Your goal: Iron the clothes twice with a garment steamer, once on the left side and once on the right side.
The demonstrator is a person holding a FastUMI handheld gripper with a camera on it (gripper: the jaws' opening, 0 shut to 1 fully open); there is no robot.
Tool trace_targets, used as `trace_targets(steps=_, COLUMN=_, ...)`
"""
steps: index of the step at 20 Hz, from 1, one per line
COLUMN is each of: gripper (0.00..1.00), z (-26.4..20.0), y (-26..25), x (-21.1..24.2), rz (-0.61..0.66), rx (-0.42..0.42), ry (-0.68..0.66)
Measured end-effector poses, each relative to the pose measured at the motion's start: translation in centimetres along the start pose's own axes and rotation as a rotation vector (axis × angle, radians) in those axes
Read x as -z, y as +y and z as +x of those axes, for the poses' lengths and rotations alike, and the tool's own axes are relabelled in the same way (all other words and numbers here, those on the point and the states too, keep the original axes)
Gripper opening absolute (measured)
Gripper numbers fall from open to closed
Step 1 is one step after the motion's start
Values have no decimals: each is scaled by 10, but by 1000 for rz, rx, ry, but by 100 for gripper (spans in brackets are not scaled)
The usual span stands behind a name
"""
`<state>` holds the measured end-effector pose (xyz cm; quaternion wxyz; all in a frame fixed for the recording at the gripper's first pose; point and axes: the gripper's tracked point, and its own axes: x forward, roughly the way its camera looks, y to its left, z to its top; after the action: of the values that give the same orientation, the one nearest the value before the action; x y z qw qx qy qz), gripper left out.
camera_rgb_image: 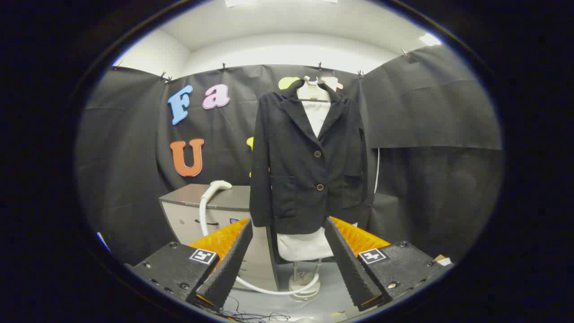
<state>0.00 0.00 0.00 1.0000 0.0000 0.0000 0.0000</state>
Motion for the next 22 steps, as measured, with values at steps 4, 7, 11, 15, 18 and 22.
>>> trace_targets(steps=4, gripper=100, z=0, y=3, x=2, rz=12, rx=4, ry=0)
trace_targets(steps=7, gripper=100, z=2, y=6, x=3, rz=13, rx=9, ry=5)
trace_targets(steps=11, gripper=100, z=8, y=12, x=-2, rz=18, rx=18, ry=-1)
trace_targets(steps=15, gripper=100, z=24, y=29, x=-8, rz=30, rx=7, ry=14)
trace_targets(steps=18, gripper=100, z=43, y=57, x=-15, rz=27, rx=-23, ry=22)
trace_targets(steps=22, gripper=100, z=79, y=105, x=-34, rz=17, rx=-90, ry=22)
